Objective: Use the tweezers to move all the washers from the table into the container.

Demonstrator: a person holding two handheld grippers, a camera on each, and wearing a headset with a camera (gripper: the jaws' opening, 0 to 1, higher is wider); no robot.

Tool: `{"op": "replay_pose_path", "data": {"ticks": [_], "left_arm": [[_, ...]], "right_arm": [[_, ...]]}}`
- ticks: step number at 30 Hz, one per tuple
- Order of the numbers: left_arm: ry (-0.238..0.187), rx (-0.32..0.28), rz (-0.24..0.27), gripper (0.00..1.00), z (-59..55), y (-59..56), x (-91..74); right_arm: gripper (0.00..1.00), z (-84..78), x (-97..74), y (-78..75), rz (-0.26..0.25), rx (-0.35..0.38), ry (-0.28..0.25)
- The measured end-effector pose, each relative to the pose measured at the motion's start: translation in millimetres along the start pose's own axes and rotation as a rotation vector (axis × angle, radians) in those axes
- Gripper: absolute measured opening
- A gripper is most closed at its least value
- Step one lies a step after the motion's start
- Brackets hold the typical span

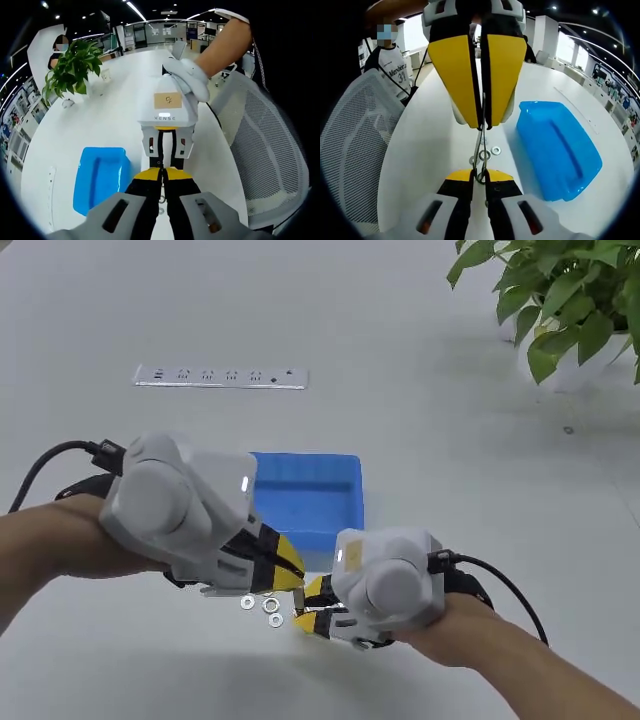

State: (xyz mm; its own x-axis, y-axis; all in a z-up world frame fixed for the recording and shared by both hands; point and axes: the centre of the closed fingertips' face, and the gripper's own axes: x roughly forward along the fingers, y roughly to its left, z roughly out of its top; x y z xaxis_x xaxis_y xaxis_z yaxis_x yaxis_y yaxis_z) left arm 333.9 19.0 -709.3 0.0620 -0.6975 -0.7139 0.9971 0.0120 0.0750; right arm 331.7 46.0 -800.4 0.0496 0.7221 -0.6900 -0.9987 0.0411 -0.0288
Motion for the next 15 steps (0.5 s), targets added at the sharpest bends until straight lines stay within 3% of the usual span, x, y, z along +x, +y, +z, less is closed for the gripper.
{"op": "replay_pose_path", "data": {"ticks": [15], "left_arm": [[0.016, 0.013, 0.002, 0.05, -1.5, -4.4, -0.1]], "right_arm": [[0.1, 0.0, 0.1, 1.9, 0.008, -0.005, 0.008]]}}
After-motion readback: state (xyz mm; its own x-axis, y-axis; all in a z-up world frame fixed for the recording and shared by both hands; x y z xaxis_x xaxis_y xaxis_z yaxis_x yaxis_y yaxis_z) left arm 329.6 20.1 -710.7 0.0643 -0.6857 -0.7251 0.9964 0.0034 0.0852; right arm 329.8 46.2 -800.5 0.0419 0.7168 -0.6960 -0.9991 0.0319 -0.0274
